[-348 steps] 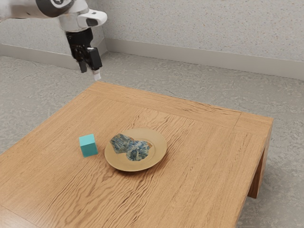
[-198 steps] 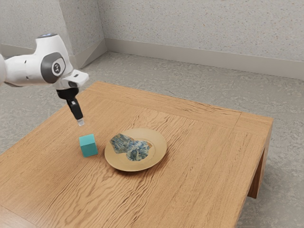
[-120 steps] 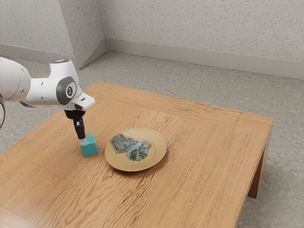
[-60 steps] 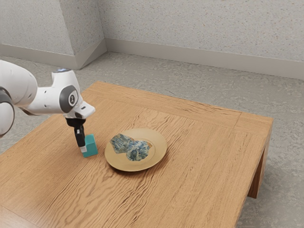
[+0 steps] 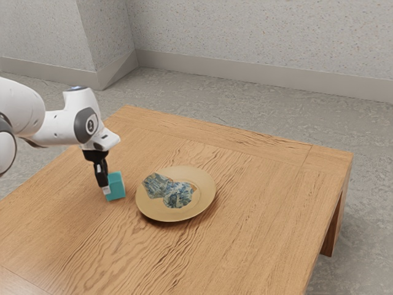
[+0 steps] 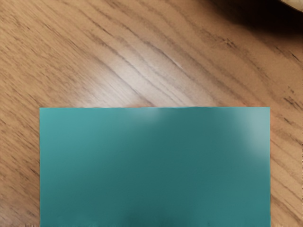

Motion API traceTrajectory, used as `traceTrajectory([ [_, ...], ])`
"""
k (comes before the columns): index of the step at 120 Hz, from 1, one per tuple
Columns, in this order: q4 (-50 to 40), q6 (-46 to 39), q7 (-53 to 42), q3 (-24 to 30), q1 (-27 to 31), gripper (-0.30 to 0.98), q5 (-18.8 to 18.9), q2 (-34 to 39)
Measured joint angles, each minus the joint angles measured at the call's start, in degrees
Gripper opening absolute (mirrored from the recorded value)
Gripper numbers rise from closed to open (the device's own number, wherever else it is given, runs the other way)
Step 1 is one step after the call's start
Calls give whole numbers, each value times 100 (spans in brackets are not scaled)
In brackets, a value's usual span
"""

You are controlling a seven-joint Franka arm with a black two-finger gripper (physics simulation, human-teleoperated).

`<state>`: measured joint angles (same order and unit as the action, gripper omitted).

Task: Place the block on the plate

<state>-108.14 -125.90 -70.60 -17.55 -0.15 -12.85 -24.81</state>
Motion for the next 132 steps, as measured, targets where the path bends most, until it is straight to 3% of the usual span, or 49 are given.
traceTrajectory([
  [41, 55, 144, -76, -186, -11, 35, -28, 492],
  [70, 656, 463, -98, -220, -57, 35, -39, 579],
  [132, 1396, 873, -66, -213, -1219, 36, -118, 318],
])
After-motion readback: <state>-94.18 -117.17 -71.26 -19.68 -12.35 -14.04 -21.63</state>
